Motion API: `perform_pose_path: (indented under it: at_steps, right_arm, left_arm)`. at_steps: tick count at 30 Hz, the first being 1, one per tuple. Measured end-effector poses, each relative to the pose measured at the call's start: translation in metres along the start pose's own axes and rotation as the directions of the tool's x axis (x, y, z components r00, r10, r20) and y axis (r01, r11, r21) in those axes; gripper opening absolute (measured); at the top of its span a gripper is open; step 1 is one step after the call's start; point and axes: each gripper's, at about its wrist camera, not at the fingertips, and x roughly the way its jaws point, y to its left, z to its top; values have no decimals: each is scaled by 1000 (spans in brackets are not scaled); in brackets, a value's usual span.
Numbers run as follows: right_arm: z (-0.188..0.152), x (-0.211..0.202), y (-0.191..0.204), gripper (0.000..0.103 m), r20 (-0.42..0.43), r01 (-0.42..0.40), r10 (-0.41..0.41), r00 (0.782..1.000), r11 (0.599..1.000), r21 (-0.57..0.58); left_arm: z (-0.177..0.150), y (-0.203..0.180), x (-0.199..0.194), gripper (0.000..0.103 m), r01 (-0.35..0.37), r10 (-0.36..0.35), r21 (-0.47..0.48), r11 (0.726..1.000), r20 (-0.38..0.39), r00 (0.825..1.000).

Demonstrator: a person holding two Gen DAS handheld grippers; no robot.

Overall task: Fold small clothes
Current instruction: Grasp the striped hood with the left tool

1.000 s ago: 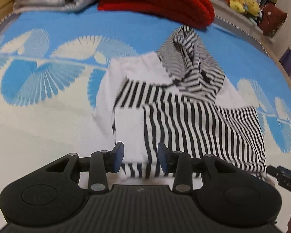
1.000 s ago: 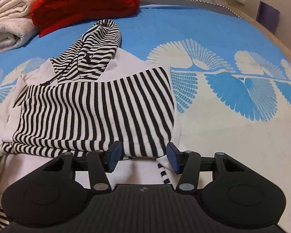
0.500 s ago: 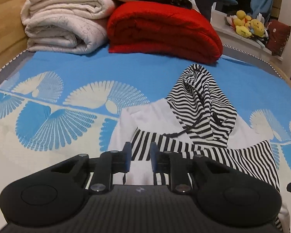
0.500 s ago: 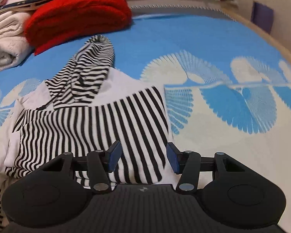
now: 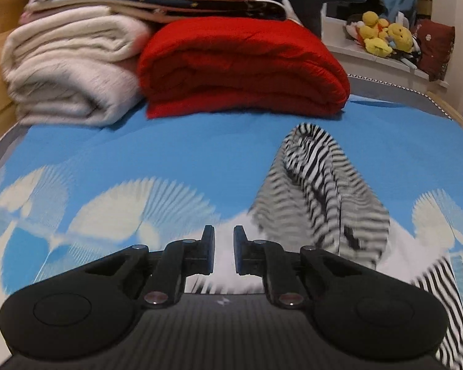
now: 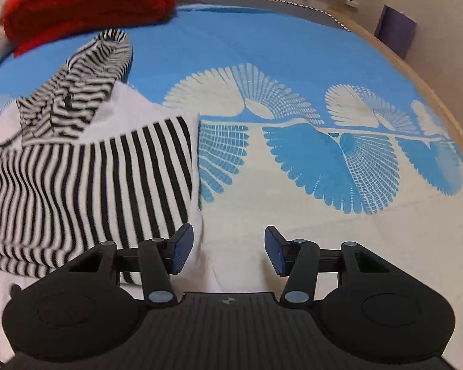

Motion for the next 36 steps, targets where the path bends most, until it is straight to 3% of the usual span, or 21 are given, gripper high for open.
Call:
perform_pose_path:
  at_steps: [6,11,13,15,18,21,24,25,27,32,36]
  right_arm:
    - [-4,10,14,53,-35,-35,33,999,997,-65]
    - [-12,24,27,54,-73,-41,29,997,987,-157]
    - [-18,36,28,55,-105,-48,30,994,983,-177]
    - [-19,38,27,64,-96,-29,12,995,984,-177]
    - [-18,35,31,62,-92,-27,9,996,979,-203]
    - [-21,37,33,62,-81,-18,0,997,976,-218]
    - [-19,38,32,63,-78,-22,5,997,976,-218]
    - [-19,38,30,63,-80,-25,8,997,977,-211]
    - [-18,40,28,65,-85,-27,11,996,981,-194]
    - [-9,40,28,64,-102,-34,16,995,984,-173]
    - [-2,30,26,64,-86,-41,30,996,991,-129]
  left_arm:
    - [68,-45,102,14,93,-92,90,992,-20,996]
    - [112,-72,195,14,159,-156,68,985,-55,986]
    - [123,-82,229,22,173,-168,61,983,-73,983]
    - [134,-87,256,26,171,-168,46,984,-75,983]
    - [147,-93,289,38,171,-171,-6,985,-79,982]
    - [147,-102,314,39,156,-155,4,988,-98,983]
    - [142,-107,328,37,155,-154,3,988,-99,983]
    - [140,-107,332,22,150,-149,1,989,-103,983]
    - [138,-110,333,3,152,-149,16,988,-104,983]
    - [140,-121,294,2,176,-168,153,972,-64,984]
    - [135,-122,222,2,215,-223,253,943,3,975]
